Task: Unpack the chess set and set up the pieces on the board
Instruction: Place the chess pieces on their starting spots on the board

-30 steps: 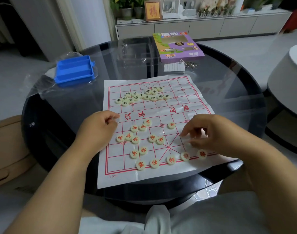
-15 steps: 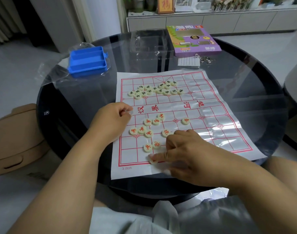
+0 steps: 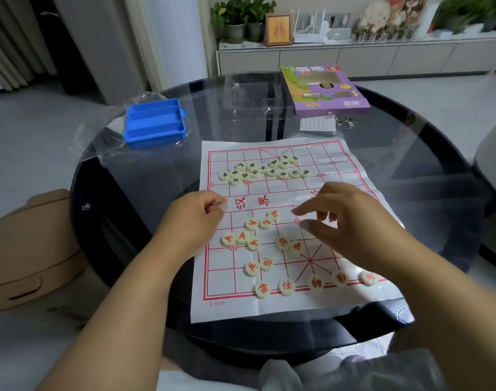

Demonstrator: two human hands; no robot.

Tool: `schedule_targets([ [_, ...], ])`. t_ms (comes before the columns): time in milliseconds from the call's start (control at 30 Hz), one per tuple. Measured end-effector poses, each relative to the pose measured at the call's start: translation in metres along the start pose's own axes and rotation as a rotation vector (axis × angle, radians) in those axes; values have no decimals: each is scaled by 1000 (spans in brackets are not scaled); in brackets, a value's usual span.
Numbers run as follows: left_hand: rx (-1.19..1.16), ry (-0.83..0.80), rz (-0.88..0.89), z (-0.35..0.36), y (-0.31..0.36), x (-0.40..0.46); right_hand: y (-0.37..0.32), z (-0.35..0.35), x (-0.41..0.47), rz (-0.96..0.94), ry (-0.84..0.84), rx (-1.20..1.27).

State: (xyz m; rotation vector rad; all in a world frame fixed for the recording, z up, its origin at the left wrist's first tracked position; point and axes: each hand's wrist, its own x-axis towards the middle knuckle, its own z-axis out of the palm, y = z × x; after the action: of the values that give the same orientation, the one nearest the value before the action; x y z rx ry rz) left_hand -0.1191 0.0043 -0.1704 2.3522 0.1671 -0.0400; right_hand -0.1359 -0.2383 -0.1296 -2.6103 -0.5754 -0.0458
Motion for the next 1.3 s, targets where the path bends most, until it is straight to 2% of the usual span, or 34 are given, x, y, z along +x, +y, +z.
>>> schedule_targets([
  [233, -56, 12, -11, -4, 5, -2, -22, 15, 28, -16, -82, -43],
  [400, -144, 28, -4, -6, 4, -5, -12, 11, 43, 101, 17, -42],
  [467, -164, 32, -7, -7, 4, -4, -9, 10, 47, 119, 5, -36],
  [700, -162, 43, -4, -7, 6, -3, -12, 13, 57, 84, -137, -72],
  [867, -144, 51, -2, -6, 7, -3, -27, 28, 65, -50, -212, -125],
  [1133, -170, 44, 9, -7, 2, -4, 3, 8, 67, 81, -66, 50],
  [1300, -151, 36, 12, -5, 3, -1, 3, 7, 63, 49, -212, 18],
])
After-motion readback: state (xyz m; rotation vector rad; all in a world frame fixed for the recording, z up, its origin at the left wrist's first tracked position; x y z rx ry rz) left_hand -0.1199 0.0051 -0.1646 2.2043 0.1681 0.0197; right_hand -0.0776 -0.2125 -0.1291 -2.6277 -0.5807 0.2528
